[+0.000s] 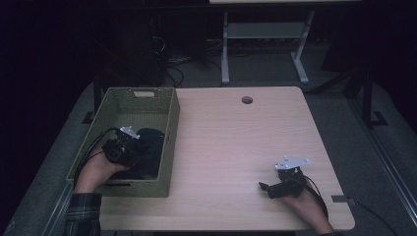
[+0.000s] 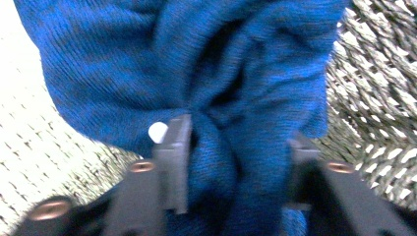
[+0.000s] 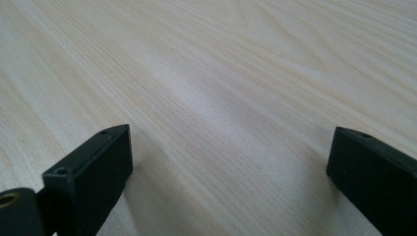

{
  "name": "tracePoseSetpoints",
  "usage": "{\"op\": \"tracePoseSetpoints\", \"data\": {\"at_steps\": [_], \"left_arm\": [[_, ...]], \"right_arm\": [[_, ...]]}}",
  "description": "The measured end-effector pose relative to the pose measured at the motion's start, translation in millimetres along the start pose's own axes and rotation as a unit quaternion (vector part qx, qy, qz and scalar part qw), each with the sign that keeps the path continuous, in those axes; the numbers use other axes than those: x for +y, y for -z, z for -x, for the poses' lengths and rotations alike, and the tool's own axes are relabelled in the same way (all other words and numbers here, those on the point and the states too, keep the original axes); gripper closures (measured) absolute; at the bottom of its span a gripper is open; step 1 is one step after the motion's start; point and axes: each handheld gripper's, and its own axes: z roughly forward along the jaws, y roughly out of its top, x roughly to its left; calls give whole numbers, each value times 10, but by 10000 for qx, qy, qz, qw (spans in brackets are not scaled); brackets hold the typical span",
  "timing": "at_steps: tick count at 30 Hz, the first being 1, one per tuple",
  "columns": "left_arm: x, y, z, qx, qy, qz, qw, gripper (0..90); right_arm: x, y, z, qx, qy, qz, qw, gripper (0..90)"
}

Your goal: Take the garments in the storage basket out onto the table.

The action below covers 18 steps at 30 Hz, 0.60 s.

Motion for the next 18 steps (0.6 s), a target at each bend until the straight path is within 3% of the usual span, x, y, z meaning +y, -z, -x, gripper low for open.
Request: {"op": "tracePoseSetpoints", "data": {"at_steps": [1,4,12,18], "left_arm": [[-7,5,-8,-33,49,4,10000,641],[-31,27,-19,-119,31,91,9999,681],[-9,119,-59,-230,136,169,9995,710],[50,268,-85,-220,76,166,9996,720]], "right_arm": [[0,0,0,0,0,-2,10000,32],[0,0,0,0,-1,1,10000,32],[0,0,0,1,-1,3,10000,32],[-1,-1,-1,0,-7,13,10000,32]]}}
